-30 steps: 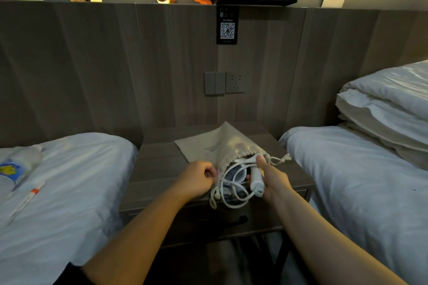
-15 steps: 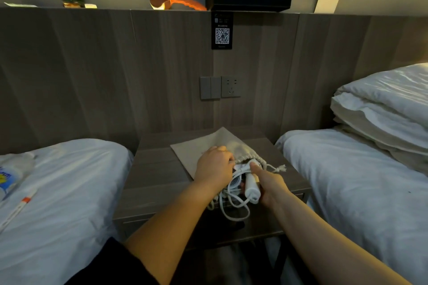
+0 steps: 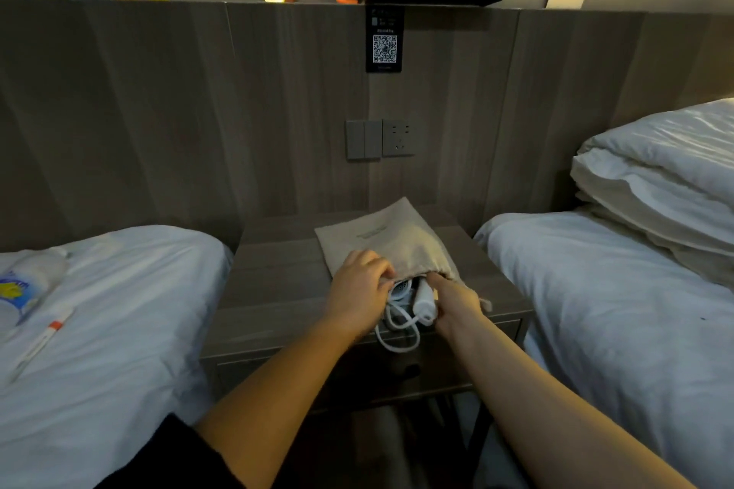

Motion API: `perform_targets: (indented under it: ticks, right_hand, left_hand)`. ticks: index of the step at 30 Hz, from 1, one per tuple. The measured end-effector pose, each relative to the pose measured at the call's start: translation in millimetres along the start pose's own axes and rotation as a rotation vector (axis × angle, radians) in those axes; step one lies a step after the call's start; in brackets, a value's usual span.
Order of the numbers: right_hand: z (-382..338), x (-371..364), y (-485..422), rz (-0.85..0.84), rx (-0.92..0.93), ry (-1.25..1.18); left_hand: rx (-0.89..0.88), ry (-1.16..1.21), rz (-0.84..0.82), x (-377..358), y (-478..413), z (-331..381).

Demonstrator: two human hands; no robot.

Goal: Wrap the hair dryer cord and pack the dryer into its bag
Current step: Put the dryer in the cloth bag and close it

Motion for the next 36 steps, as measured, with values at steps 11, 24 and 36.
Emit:
perform_targets:
  ticks: [11,24,36]
  right_hand:
    - [-3,48,30,-0.022,1.042,0.971]
    - [19,32,23,-0.148,2.023,1.629]
    - [8,3,27,0.06,1.713,1.731]
  left_hand:
    - [0.218,0.156,0.047,-15,44,-28]
    - [0.312,0.348,0.165,-18,50,-33]
    - [0.127,0.365,0.2,-5,43,-30]
Point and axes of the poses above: each hand's wrist, its own y-axis away from the middle knuckle, its own x-axis out of the back of the hand, z = x × y, the point moved 1 cm from there along -y, towards the middle knuckle, and after that the axes turned 6 degrees about -x, right-handed, at the moved point
